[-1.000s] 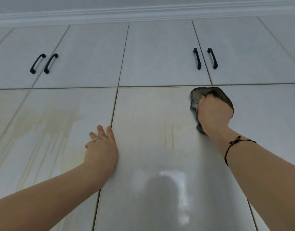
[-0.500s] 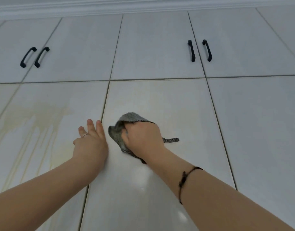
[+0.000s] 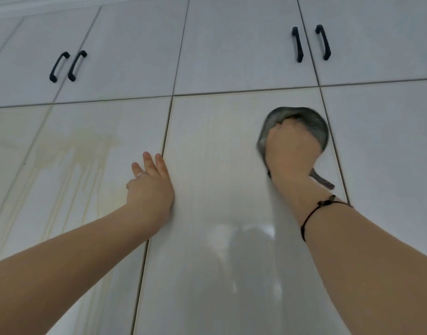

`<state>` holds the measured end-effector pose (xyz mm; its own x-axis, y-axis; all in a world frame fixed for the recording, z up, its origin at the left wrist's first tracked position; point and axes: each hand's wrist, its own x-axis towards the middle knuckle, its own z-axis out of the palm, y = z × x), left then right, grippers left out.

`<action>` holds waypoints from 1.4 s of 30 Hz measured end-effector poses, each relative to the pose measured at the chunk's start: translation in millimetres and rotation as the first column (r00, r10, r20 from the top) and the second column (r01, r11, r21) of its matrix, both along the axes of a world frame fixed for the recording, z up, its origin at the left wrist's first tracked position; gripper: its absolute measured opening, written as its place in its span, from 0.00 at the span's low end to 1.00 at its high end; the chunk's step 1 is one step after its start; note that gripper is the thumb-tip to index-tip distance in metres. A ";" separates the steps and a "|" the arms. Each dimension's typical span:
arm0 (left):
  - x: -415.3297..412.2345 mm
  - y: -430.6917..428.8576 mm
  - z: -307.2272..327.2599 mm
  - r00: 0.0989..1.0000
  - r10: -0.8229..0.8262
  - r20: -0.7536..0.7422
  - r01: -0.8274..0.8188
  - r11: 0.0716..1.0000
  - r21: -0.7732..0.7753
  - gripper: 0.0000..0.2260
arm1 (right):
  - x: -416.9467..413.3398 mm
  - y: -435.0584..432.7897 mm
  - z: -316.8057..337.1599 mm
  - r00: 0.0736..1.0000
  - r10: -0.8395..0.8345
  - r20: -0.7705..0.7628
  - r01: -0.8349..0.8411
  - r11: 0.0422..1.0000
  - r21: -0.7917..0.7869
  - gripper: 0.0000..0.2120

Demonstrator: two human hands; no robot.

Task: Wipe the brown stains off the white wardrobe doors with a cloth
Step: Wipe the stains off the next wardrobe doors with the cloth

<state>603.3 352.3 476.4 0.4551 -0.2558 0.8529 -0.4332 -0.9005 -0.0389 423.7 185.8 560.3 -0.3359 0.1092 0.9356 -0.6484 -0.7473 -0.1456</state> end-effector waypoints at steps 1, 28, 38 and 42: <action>-0.3 0.1 -0.5 1.000 0.005 0.016 -0.005 1.000 0.007 0.40 | 14.9 14.0 -15.7 0.995 -0.001 -0.095 -0.001 1.000 -0.018 0.13; -32.5 0.4 32.1 0.954 0.189 -0.234 -0.184 0.982 0.044 0.42 | -76.1 -48.5 -73.5 0.990 -0.060 -0.129 0.053 0.997 -0.056 0.14; -35.6 -5.6 50.8 0.914 0.165 -0.371 -0.165 0.986 0.034 0.42 | -67.3 -52.4 73.5 0.997 -0.072 -0.037 0.073 0.997 0.011 0.05; -44.5 -0.5 46.2 0.919 0.146 -0.366 -0.143 0.989 0.037 0.45 | -62.1 -49.0 91.8 0.995 -0.096 -0.037 0.095 0.995 -0.018 0.09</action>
<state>558.8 351.9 522.6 0.7682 -0.1707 0.6171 -0.2839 -0.9547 0.0893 361.6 136.8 652.2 -0.2878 0.1546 0.9451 -0.7215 -0.6839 -0.1078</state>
